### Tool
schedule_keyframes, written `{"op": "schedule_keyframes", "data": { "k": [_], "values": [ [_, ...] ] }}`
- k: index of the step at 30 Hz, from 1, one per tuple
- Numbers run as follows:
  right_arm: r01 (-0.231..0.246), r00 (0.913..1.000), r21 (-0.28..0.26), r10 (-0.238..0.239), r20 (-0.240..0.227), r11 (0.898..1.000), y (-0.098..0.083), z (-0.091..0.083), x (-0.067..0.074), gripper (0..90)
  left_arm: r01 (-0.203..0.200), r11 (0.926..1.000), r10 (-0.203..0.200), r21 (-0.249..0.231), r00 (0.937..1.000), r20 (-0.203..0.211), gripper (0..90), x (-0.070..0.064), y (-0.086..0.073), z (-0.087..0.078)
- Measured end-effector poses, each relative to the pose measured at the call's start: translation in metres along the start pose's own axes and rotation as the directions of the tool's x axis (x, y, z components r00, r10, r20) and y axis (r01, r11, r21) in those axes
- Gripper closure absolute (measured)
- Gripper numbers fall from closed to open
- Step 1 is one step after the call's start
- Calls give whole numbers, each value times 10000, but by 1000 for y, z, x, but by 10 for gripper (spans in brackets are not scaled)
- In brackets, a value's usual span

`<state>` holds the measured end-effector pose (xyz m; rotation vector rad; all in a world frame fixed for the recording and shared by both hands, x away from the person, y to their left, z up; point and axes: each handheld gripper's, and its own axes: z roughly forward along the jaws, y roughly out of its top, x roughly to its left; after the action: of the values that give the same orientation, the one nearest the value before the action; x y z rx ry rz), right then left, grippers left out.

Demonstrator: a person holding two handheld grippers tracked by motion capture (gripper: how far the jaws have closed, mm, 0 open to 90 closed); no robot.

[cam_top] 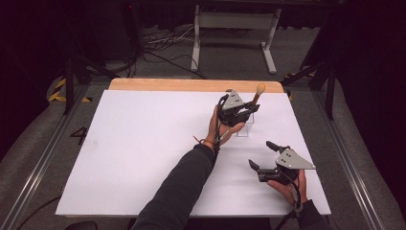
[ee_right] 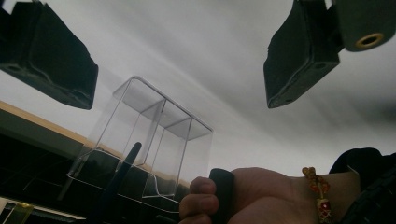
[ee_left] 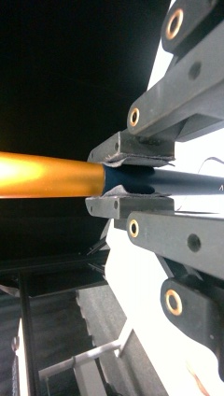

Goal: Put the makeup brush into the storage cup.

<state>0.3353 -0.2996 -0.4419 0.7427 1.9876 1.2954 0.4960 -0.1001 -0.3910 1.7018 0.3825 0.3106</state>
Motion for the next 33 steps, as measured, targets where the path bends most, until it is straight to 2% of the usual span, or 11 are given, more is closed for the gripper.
{"op": "schedule_keyframes", "data": {
  "k": [16,33],
  "values": [
    [-18,10000,150,19,-43,9999,0,1,1,109,32,9998,-32,176,10000,-5,773,-2,-9,-2],
    [72,9999,234,-69,-136,9997,0,3,2,109,-65,9991,65,409,10000,6,772,-4,-10,-2]
  ]
}}
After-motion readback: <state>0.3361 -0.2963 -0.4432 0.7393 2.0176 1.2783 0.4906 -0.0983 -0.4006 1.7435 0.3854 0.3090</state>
